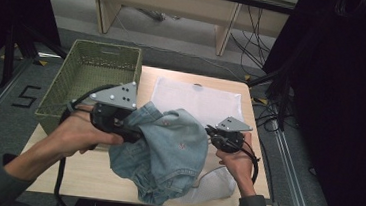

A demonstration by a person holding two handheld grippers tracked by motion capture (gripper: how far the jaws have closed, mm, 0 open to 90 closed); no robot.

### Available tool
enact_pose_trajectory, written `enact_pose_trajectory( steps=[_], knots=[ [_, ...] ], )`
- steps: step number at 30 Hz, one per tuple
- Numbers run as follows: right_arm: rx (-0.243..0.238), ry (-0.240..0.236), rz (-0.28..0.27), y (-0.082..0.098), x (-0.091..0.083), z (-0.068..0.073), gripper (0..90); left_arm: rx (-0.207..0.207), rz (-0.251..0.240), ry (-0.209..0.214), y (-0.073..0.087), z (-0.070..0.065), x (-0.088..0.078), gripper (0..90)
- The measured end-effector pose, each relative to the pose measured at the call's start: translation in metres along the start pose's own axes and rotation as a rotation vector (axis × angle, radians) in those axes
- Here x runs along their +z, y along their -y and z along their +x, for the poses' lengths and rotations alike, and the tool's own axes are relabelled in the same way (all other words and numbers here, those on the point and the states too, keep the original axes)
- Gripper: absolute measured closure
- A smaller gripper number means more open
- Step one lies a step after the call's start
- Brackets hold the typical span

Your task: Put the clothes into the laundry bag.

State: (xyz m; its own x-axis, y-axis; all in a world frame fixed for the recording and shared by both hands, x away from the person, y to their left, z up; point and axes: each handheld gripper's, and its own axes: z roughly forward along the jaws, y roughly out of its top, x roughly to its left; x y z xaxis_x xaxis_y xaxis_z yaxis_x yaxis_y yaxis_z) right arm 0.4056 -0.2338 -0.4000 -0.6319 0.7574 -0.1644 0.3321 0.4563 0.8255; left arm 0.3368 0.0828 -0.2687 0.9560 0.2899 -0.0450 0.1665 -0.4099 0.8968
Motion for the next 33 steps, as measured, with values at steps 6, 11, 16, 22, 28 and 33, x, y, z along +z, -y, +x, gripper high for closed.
enact_pose_trajectory(
  steps=[6,11,16,22,28,33],
  knots=[
    [-0.007,-0.009,-0.005,-0.001,-0.002,-0.004,89.3,-0.006,0.048,0.033,0.018,0.004,0.04,72.2],
    [-0.017,0.001,-0.023,-0.002,-0.002,-0.004,89.4,0.013,0.119,0.016,0.031,0.007,0.069,72.1],
    [-0.021,0.01,-0.022,-0.004,-0.005,-0.004,89.4,0.006,0.152,-0.015,0.046,0.011,0.094,72.0],
    [-0.058,0.022,-0.018,-0.008,-0.005,0.003,89.4,0.014,0.2,-0.06,0.061,0.019,0.126,71.9],
    [-0.087,0.032,-0.03,-0.01,-0.005,0.007,89.5,0.008,0.268,-0.065,0.081,0.02,0.159,71.2],
    [-0.114,0.025,-0.016,-0.01,-0.003,0.01,89.5,0.012,0.345,-0.077,0.102,0.017,0.201,68.6]
  ],
)
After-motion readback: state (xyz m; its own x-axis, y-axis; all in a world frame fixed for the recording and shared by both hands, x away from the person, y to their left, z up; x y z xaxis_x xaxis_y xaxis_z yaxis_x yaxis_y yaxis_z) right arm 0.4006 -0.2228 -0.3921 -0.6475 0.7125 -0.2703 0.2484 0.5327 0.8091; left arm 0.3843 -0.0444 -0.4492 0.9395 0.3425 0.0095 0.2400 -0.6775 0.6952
